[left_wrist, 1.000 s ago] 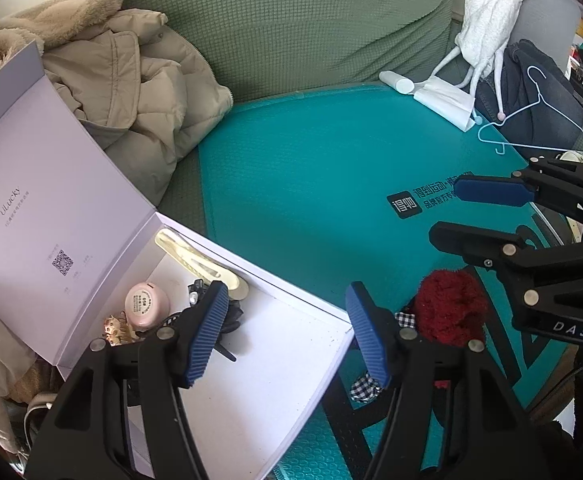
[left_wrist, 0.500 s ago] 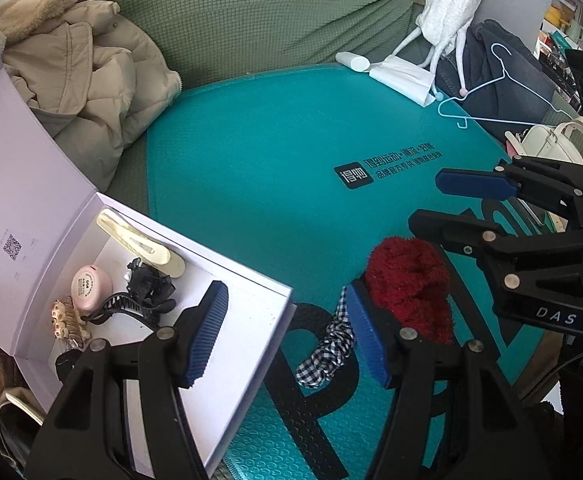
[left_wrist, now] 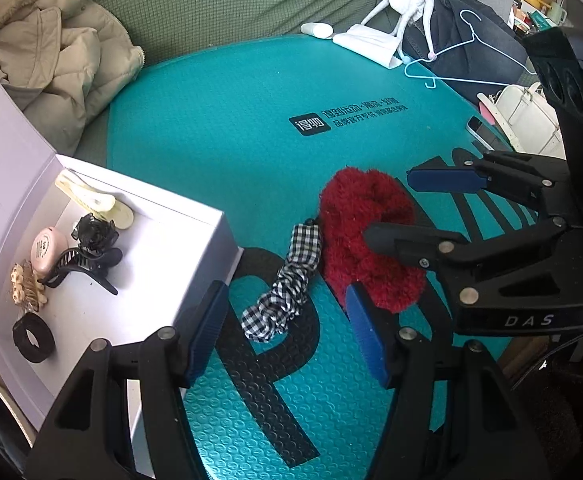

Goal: Organize objects
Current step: 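Grasp the checked scrunchie with the left tool while the right tool grasps the red scrunchie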

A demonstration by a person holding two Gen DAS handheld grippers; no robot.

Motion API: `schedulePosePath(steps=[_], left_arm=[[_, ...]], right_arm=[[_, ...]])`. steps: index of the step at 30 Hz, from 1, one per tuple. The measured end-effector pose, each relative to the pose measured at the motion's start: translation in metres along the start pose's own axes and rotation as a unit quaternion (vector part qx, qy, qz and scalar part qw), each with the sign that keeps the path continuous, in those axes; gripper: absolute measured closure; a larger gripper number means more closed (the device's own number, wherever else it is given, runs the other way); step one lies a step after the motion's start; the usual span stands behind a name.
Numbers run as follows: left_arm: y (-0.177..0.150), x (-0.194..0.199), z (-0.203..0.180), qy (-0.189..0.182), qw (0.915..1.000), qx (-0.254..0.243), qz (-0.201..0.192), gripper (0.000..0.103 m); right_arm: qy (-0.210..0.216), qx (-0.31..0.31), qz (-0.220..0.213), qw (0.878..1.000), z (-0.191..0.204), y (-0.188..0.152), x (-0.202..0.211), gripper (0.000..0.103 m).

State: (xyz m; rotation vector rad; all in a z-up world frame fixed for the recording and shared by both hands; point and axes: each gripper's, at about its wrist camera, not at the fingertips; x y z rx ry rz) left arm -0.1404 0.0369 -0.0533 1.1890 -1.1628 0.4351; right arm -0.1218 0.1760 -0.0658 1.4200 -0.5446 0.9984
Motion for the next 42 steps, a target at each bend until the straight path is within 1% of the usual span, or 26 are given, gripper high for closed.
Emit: schedulePosePath(steps=[7, 9, 11, 12, 14, 16, 19, 20, 22, 23, 25, 28, 35, 39, 42], left_arm=[[-0.007, -0.009, -0.005, -0.005, 1.0, -0.006, -0.002, 0.044], [-0.008, -0.014, -0.004, 0.001, 1.0, -0.005, 0.0, 0.045], [-0.009, -0.018, -0.002, -0.002, 1.0, 0.002, 0.005, 0.047], [-0.009, -0.021, -0.001, -0.005, 0.9999, 0.005, 0.008, 0.048], [-0.01, -0.025, 0.001, -0.006, 0.9999, 0.006, 0.009, 0.051], [-0.01, -0.028, 0.0, 0.003, 1.0, -0.001, 0.005, 0.053], [-0.009, -0.031, -0.004, 0.002, 0.9999, -0.011, 0.004, 0.062], [-0.008, -0.032, -0.004, 0.001, 0.9999, -0.011, 0.005, 0.064], [-0.009, -0.034, -0.007, 0.0, 0.9999, -0.014, 0.006, 0.066], [-0.009, -0.035, -0.009, 0.0, 0.9999, -0.015, 0.005, 0.068], [-0.009, -0.037, -0.012, -0.002, 0.9998, -0.018, 0.006, 0.07], [-0.008, -0.042, -0.017, -0.007, 0.9997, -0.021, 0.011, 0.07], [-0.003, -0.052, -0.04, -0.031, 0.9984, -0.046, 0.012, 0.07], [0.002, -0.06, -0.056, -0.045, 0.9973, -0.056, 0.016, 0.07], [0.004, -0.068, -0.071, -0.066, 0.9954, -0.065, 0.024, 0.07]], right_arm=[[0.01, -0.017, 0.011, 1.0, -0.003, -0.011, -0.005, 0.036], [0.022, -0.027, 0.013, 0.999, -0.006, -0.014, -0.007, 0.036], [0.034, -0.031, 0.015, 0.999, -0.006, -0.015, -0.009, 0.036], [0.042, -0.031, 0.014, 0.999, -0.006, -0.016, -0.009, 0.038], [0.045, -0.029, 0.016, 0.998, -0.005, -0.017, -0.01, 0.045], [0.041, -0.026, 0.02, 0.999, -0.004, -0.019, -0.011, 0.05], [0.043, -0.028, 0.021, 0.998, -0.004, -0.021, -0.01, 0.057], [0.042, -0.028, 0.02, 0.999, -0.005, -0.022, -0.01, 0.059], [0.041, -0.03, 0.019, 0.999, -0.006, -0.024, -0.009, 0.066], [0.041, -0.031, 0.019, 0.998, -0.006, -0.024, -0.009, 0.068], [0.041, -0.034, 0.018, 0.998, -0.008, -0.026, -0.008, 0.072], [0.039, -0.043, 0.015, 0.998, -0.012, -0.028, -0.005, 0.077], [0.031, -0.071, 0.01, 0.997, -0.03, -0.038, 0.004, 0.08], [0.017, -0.092, 0.011, 0.996, -0.047, -0.049, 0.009, 0.08], [0.003, -0.109, 0.009, 0.994, -0.061, -0.057, 0.014, 0.08]])
Point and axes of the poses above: each gripper's, at about its wrist camera, not at the fingertips, and x roughly against the way its jaws point, z to its left, y to its top, and after that the axes turned 1 degree about -x, right-handed
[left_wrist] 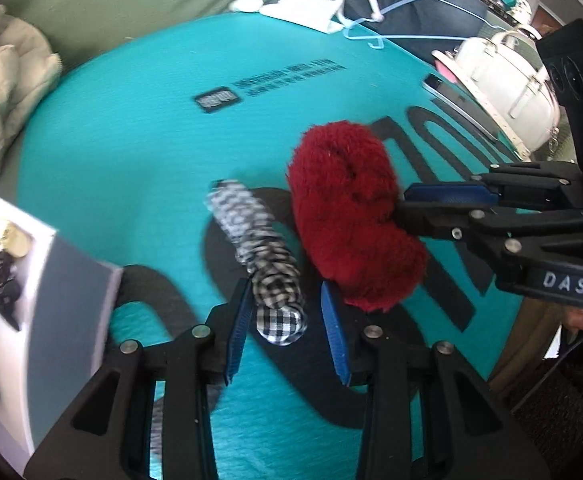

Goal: Organize objects
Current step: 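Grasp the checked scrunchie with the left tool while the right tool grasps the red scrunchie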

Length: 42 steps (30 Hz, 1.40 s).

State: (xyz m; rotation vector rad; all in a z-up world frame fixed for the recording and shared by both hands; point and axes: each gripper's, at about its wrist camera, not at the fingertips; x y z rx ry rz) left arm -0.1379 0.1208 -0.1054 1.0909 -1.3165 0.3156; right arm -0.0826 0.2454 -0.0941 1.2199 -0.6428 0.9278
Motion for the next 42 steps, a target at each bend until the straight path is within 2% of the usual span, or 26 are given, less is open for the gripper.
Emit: schedulePosePath(steps=[7, 10, 13, 15, 16, 18, 19, 23, 29, 33, 39, 41, 42], left_arm=[[0.009, -0.011, -0.027, -0.01, 0.9998, -0.016, -0.007, 0.07], [0.011, -0.011, -0.027, -0.009, 0.9999, -0.008, -0.006, 0.069], [0.011, -0.009, -0.025, 0.005, 1.0, -0.003, -0.005, 0.063], [0.011, -0.005, -0.022, 0.019, 0.9997, 0.002, -0.012, 0.052], [0.01, -0.003, -0.019, 0.025, 0.9996, 0.005, -0.015, 0.044], [0.009, 0.001, -0.013, 0.042, 0.9989, 0.01, -0.021, 0.04], [0.009, 0.002, -0.009, 0.048, 0.9985, 0.014, -0.021, 0.039], [0.007, 0.002, 0.007, 0.053, 0.9978, 0.035, -0.017, 0.039], [0.002, 0.007, 0.024, 0.068, 0.9963, 0.048, -0.02, 0.039], [0.003, 0.008, 0.029, 0.074, 0.9958, 0.047, -0.026, 0.039], [0.001, 0.012, 0.031, 0.072, 0.9962, 0.037, -0.033, 0.039], [0.001, 0.013, 0.029, 0.064, 0.9966, 0.033, -0.04, 0.039], [0.002, 0.013, 0.028, 0.061, 0.9967, 0.03, -0.044, 0.039]], right_arm=[[-0.033, -0.045, -0.009, 0.998, -0.038, -0.014, 0.013, 0.08], [-0.027, -0.062, -0.016, 0.998, -0.049, -0.018, 0.018, 0.08], [-0.024, -0.066, -0.023, 0.997, -0.051, -0.018, 0.022, 0.08], [-0.022, -0.059, -0.027, 0.998, -0.048, -0.016, 0.023, 0.073], [-0.022, -0.054, -0.028, 0.998, -0.045, -0.014, 0.022, 0.058], [-0.022, -0.04, -0.03, 0.998, -0.037, -0.011, 0.021, 0.036], [-0.024, -0.033, -0.032, 0.999, -0.033, -0.011, 0.021, 0.034], [-0.014, -0.019, -0.024, 0.999, -0.024, -0.006, 0.012, 0.034], [0.02, -0.029, -0.039, 0.999, -0.013, 0.0, 0.013, 0.034], [0.015, -0.011, -0.028, 0.999, 0.002, 0.005, 0.002, 0.026], [0.011, -0.016, 0.002, 1.0, 0.002, 0.004, -0.026, 0.026], [0.023, -0.025, -0.012, 0.999, -0.003, 0.002, -0.022, 0.028], [0.024, -0.029, -0.013, 0.999, -0.005, 0.002, -0.021, 0.041]])
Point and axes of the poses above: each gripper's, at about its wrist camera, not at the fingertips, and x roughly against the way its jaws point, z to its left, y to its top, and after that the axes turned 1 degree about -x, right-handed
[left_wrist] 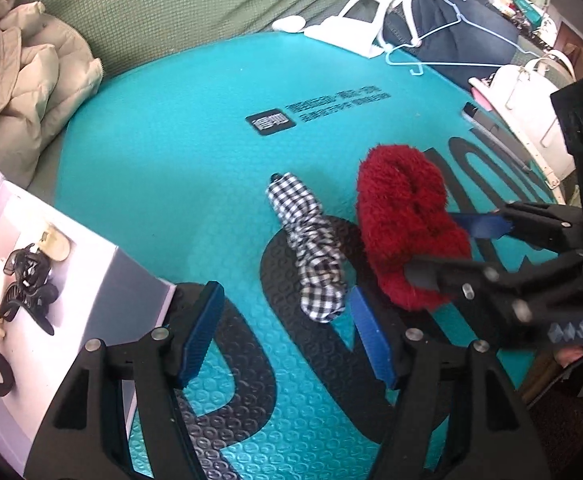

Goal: Organize objects
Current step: 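Grasp the checked scrunchie with the left tool while the right tool grasps the red scrunchie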

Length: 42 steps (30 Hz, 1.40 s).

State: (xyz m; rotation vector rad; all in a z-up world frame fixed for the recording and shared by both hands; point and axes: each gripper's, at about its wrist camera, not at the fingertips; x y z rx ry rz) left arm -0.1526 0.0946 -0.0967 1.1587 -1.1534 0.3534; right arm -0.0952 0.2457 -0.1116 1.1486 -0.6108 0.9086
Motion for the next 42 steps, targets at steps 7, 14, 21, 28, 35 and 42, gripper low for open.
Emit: schedulePosePath(steps=[7, 14, 21, 28, 35, 42], left_arm=[[0.01, -0.016, -0.012, -0.004, 0.9999, -0.009, -0.008, 0.039], [0.014, -0.029, -0.01, 0.001, 0.9999, 0.013, -0.005, 0.08], [0.006, -0.023, -0.021, 0.0, 1.0, -0.007, 0.007, 0.081], [-0.014, -0.009, -0.036, -0.009, 0.9993, -0.028, 0.021, 0.081], [-0.018, -0.01, -0.032, -0.013, 0.9997, -0.02, 0.001, 0.077], [-0.011, -0.016, -0.031, -0.009, 0.9997, -0.024, -0.007, 0.07]], right_arm=[[0.014, -0.02, -0.013, 1.0, -0.013, -0.006, 0.009, 0.067], [0.008, -0.043, -0.01, 0.999, -0.026, -0.011, 0.019, 0.068], [-0.009, -0.029, -0.006, 1.0, -0.021, -0.018, 0.025, 0.068], [-0.013, -0.023, -0.003, 1.0, -0.017, -0.026, 0.028, 0.061], [-0.03, -0.013, 0.01, 0.999, -0.011, -0.023, 0.018, 0.033], [-0.054, -0.011, -0.009, 0.998, -0.007, -0.019, 0.012, 0.033]])
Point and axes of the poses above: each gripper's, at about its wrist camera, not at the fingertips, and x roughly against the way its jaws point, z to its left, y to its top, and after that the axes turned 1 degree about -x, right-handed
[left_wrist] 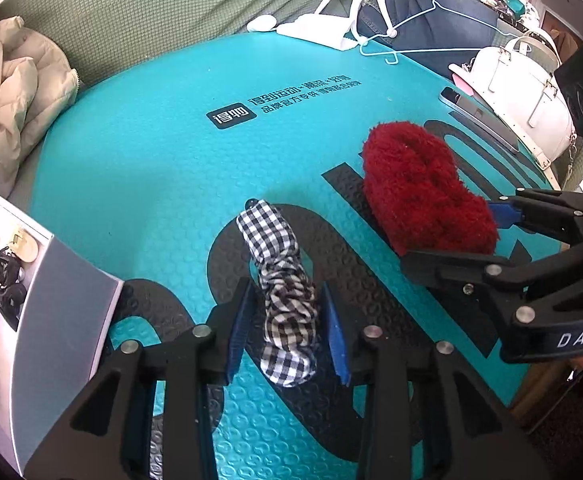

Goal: Organize objects
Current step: 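Grasp the checked scrunchie with the left tool while the right tool grasps the red scrunchie, then carry the checked and red scrunchies with both tools over the white box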

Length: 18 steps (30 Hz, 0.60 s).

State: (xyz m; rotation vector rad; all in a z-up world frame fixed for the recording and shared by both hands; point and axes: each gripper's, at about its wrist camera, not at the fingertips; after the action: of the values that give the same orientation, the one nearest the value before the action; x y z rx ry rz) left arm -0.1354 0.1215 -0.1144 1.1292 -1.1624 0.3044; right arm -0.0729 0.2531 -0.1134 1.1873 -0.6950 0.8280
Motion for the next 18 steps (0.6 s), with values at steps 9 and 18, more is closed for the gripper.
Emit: schedulePosePath(steps=[9, 18], left_arm=[[0.003, 0.002, 0.008, 0.002, 0.9998, 0.019, 0.01, 0.082], [0.004, 0.031, 0.017, 0.024, 0.9993, 0.027, -0.005, 0.082]], right_arm=[[0.002, -0.027, -0.006, 1.0, -0.009, 0.003, 0.004, 0.07], [0.033, -0.003, -0.011, 0.999, 0.01, 0.007, 0.015, 0.07]])
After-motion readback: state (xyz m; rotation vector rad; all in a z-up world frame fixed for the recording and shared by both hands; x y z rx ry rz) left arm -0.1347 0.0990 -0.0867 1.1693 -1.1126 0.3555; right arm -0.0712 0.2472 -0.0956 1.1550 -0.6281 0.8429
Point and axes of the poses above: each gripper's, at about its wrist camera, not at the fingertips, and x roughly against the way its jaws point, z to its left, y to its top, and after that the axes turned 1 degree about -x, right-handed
